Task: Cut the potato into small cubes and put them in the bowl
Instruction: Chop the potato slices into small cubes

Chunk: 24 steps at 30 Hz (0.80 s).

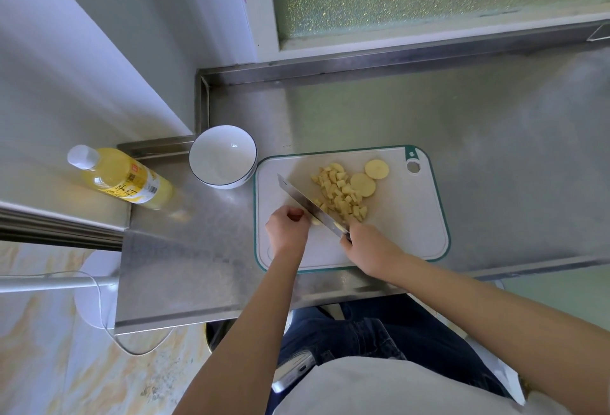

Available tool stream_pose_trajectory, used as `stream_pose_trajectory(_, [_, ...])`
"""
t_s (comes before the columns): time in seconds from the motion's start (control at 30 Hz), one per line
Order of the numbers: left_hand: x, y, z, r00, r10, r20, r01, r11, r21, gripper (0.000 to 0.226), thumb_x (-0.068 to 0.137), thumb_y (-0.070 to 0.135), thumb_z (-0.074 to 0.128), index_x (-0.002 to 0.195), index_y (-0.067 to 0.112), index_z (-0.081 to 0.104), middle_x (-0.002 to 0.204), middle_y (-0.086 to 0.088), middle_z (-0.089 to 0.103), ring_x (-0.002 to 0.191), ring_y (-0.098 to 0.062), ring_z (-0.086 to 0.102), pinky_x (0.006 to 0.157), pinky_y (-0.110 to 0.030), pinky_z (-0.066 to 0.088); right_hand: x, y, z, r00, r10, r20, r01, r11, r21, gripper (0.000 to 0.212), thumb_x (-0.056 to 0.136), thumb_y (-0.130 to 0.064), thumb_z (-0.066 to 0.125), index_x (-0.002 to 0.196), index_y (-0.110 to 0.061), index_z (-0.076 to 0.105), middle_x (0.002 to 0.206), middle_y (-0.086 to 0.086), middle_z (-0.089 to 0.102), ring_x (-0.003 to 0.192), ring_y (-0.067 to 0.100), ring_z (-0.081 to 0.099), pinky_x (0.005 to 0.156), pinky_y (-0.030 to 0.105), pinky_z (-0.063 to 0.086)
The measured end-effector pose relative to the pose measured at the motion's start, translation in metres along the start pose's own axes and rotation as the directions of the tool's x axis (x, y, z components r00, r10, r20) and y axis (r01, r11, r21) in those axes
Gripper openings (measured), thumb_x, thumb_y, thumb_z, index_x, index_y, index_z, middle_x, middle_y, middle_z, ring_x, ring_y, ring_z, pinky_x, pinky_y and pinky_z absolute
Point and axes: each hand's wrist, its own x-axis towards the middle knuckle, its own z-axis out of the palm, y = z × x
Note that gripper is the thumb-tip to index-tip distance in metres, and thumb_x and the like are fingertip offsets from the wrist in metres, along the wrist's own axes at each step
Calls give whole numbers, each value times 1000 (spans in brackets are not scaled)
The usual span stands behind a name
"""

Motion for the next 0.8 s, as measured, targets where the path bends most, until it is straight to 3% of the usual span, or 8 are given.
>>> stream_pose_trajectory(0.1, [-4, 1, 0, 1000, 22, -3, -22, 1000, 14, 6, 82, 10, 62, 87, 14, 63, 82, -2, 64, 80, -26, 63, 71, -33, 54, 0, 1, -1, 1000, -17, 5, 17, 1000, -22, 15, 98, -15, 36, 94, -4, 46, 81, 14, 52, 73, 25, 45, 64, 30, 31])
stream_pose_trajectory(0.23, [-12, 5, 4, 993, 116, -6, -113, 976, 188, 18, 89, 9, 50, 104, 9, 59, 105, -7, 59, 90, -23, 57, 71, -29, 44, -1, 10, -13, 998, -30, -47, 34, 997, 76, 14, 97, -18, 38, 86, -8, 41, 72, 7, 50, 71, 26, 49, 65, 31, 36])
stream_pose_trajectory(0.33, [-20, 11, 12, 993, 121, 12, -120, 960, 252, 25, 91, 5, 43, 113, 7, 55, 118, -10, 47, 99, -28, 53, 75, -31, 44, -4, 19, -29, 994, -24, -108, 41, 987, 153, 17, 97, -21, 40, 89, -7, 48, 64, 3, 48, 61, 21, 48, 52, 29, 33])
stream_pose_trajectory(0.47, [-26, 30, 23, 998, 17, 68, -27, 988, 155, 33, 90, 3, 42, 123, 3, 48, 124, -12, 40, 94, -23, 46, 76, -24, 37, -3, 35, -49, 983, 8, -184, 41, 964, 261, 18, 96, -21, 43, 78, -18, 45, 65, -2, 48, 59, 13, 46, 50, 22, 31])
stream_pose_trajectory(0.6, [-25, 38, 28, 987, -41, 158, 25, 994, 103, 45, 86, 7, 47, 129, 7, 37, 126, -12, 47, 105, -26, 49, 77, -29, 39, -2, 52, -60, 978, 50, -202, 13, 953, 302, 21, 94, -20, 45, 76, -10, 41, 61, 2, 44, 55, 17, 39, 48, 26, 26])
stream_pose_trajectory(0.67, [-27, 41, 28, 987, -4, 159, -16, 992, 126, 45, 86, 8, 49, 128, 7, 33, 125, -11, 45, 104, -27, 50, 77, -30, 38, -1, 60, -65, 974, 71, -214, 4, 943, 333, 21, 93, -19, 45, 75, -9, 40, 61, 3, 42, 52, 18, 35, 48, 28, 27])
stream_pose_trajectory(0.8, [-22, 53, 27, 972, 212, 104, -233, 929, 287, 41, 85, 9, 55, 123, 9, 41, 124, -11, 38, 115, -27, 42, 91, -31, 36, 4, 77, -74, 965, 111, -236, -16, 929, 369, 19, 90, -16, 44, 74, -9, 38, 58, 4, 39, 51, 20, 34, 49, 27, 29])
